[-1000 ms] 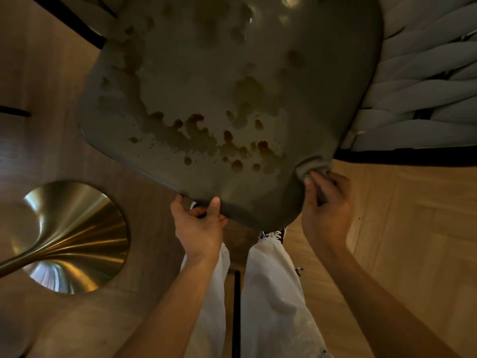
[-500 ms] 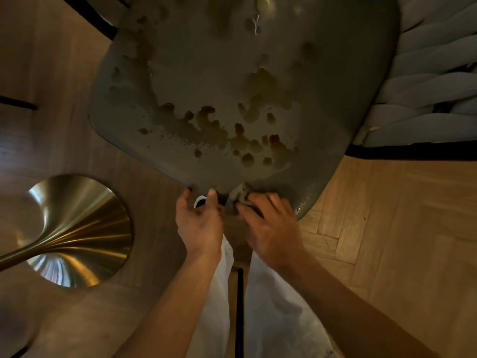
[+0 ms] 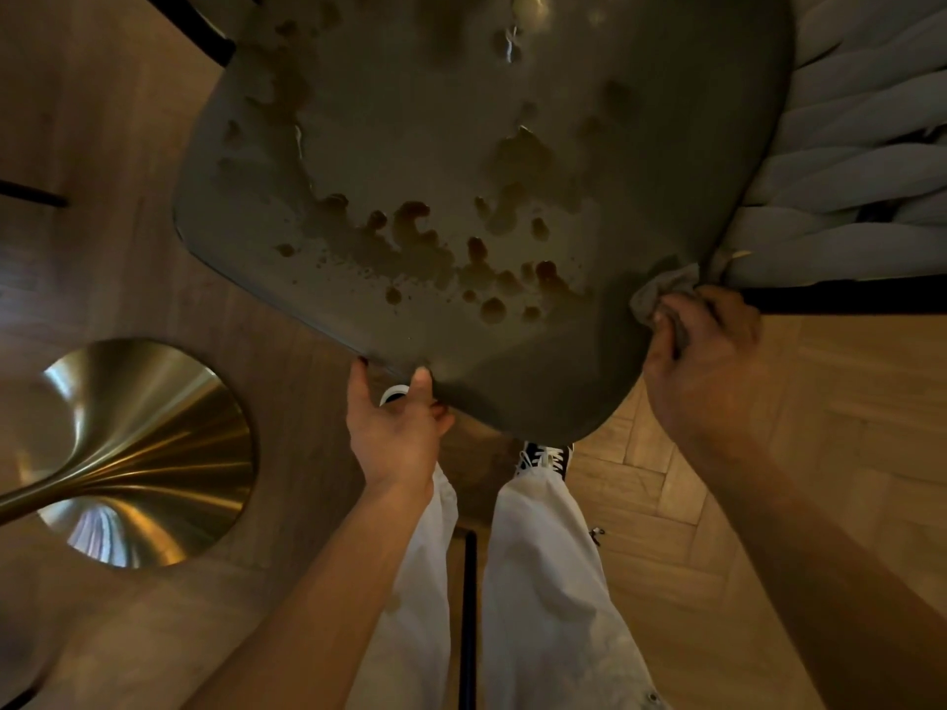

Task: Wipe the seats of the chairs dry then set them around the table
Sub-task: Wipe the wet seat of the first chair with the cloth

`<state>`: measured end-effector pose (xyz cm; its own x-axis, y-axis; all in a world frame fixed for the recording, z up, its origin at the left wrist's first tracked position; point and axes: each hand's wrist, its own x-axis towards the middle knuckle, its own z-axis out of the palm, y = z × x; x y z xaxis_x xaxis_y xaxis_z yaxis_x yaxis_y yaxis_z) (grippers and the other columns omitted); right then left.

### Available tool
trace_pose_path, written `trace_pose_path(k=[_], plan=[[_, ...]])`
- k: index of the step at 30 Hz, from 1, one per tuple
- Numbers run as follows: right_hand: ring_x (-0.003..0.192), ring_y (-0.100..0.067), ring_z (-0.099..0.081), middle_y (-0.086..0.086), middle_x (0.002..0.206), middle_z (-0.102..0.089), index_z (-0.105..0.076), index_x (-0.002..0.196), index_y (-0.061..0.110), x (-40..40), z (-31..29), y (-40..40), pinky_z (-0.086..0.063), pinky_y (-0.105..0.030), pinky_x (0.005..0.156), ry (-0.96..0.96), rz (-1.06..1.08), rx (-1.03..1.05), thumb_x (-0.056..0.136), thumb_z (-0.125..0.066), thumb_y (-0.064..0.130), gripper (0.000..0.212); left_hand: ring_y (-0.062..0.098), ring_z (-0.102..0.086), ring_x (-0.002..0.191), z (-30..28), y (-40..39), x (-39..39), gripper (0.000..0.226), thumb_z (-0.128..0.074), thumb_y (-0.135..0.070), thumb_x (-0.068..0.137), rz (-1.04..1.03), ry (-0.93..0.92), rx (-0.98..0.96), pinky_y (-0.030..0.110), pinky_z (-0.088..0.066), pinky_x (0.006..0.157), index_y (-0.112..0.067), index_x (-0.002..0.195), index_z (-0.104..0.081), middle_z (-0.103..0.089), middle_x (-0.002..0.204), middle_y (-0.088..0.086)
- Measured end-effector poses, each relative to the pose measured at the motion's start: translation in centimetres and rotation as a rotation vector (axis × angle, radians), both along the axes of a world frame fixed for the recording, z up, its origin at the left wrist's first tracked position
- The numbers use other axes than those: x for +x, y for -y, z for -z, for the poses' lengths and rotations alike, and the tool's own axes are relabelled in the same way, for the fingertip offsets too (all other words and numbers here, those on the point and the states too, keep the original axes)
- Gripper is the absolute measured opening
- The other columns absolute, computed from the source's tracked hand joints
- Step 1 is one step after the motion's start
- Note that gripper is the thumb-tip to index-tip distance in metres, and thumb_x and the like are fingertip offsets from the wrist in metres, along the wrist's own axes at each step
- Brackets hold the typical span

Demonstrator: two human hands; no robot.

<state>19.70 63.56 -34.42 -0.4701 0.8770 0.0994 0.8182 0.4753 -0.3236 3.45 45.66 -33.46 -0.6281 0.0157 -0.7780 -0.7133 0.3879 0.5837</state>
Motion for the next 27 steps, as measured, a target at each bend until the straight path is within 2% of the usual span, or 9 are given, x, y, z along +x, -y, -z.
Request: trace_pose_path(k=[4,9,14,17,20,24,27], plan=[[0.098,-0.028,-0.056,-0.016,0.106,-0.063,-0.069,0.097,0.005,-2.1,-0.5,3.0,-0.035,-0.02,0.086,-0.101,0.048,-0.104,0.088,-0.059,0.013,0.016,0.022,-0.069,0.099,0.0,0.0,-0.1,0.068,-0.063,-0.011,0.093,-0.003,-0.003,-0.001,0.03,-0.06,0.073,-0.035,0.148,-0.03,-0.062,0.096,-0.01],[0.093,-0.024,-0.056,-0.009,0.106,-0.064,-0.07,0.098,0.011,-5.7,-0.8,10.5,-0.047,-0.032,0.082,-0.102,-0.236,-0.18,0.086,-0.062,0.016,0.016,0.022,-0.069,0.101,0.0,0.2,0.1,0.068,-0.067,-0.014,0.09,-0.041,0.013,0.023,0.038,-0.059,0.084,-0.037,0.146,-0.036,-0.064,0.119,0.003],[0.088,-0.024,-0.056,-0.006,0.103,-0.065,-0.071,0.094,0.011,-8.8,-0.2,13.5,-0.048,-0.035,0.071,-0.098,-0.427,-0.24,0.08,-0.07,0.014,0.014,0.021,-0.067,0.106,-0.5,0.5,0.4,0.059,-0.064,-0.022,0.093,-0.067,0.03,0.024,0.043,-0.056,0.091,-0.037,0.145,-0.039,-0.065,0.123,0.005],[0.09,-0.024,-0.058,-0.006,0.104,-0.064,-0.07,0.095,0.013,-8.4,-0.2,12.4,-0.048,-0.034,0.071,-0.027,-0.512,-0.22,0.08,-0.067,0.017,0.016,0.022,-0.067,0.106,-1.0,0.4,0.6,0.052,-0.058,-0.027,0.097,-0.103,0.077,0.064,0.039,-0.059,0.084,-0.034,0.145,-0.04,-0.064,0.125,0.005],[0.089,-0.025,-0.058,-0.007,0.101,-0.064,-0.071,0.094,0.012,-7.1,-0.8,10.3,-0.05,-0.035,0.073,-0.034,-0.483,-0.187,0.082,-0.064,0.015,0.015,0.019,-0.069,0.102,-1.5,0.0,0.8,0.06,-0.061,-0.029,0.094,-0.089,0.08,0.099,0.031,-0.06,0.078,-0.032,0.148,-0.034,-0.066,0.122,0.006],[0.087,-0.031,-0.059,-0.012,0.101,-0.063,-0.071,0.098,0.009,-4.5,-0.8,5.4,-0.052,-0.037,0.077,-0.051,-0.33,-0.108,0.08,-0.065,0.008,0.019,0.018,-0.067,0.105,-1.5,-0.2,0.9,0.082,-0.073,-0.012,0.084,0.012,0.045,0.078,0.036,-0.056,0.089,-0.031,0.15,-0.029,-0.069,0.109,0.001],[0.087,-0.033,-0.057,-0.015,0.099,-0.063,-0.071,0.098,0.008,-2.0,-0.4,1.0,-0.047,-0.036,0.08,-0.052,-0.187,-0.04,0.083,-0.061,0.011,0.019,0.014,-0.068,0.1,-1.1,-0.1,0.9,0.084,-0.076,-0.008,0.08,0.07,0.019,0.039,0.035,-0.057,0.089,-0.031,0.148,-0.032,-0.069,0.109,0.006]])
